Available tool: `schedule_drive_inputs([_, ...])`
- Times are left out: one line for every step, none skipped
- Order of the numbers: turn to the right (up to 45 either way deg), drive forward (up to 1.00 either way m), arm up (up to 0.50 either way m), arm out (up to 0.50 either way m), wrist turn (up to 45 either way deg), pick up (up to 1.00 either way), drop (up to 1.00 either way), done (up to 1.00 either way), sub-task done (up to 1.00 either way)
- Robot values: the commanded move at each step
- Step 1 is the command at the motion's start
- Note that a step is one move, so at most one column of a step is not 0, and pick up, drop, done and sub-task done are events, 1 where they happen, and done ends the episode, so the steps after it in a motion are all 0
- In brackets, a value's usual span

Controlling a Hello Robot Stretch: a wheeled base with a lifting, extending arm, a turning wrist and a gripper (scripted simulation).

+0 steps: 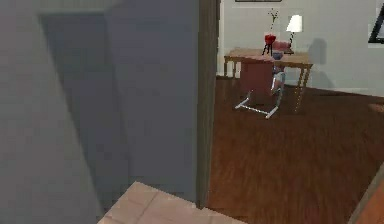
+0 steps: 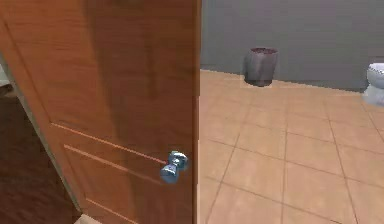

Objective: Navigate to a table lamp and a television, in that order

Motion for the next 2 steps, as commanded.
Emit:
schedule_drive_inputs([30.0, 0.00, 0.00, 0.00, 0.0, 0.00, 0.00, 0.00, 0.00])
schedule_drive_inputs([0.0, 1.00, 0.00, 0.00, 0.0, 0.00, 0.00, 0.00, 0.00])
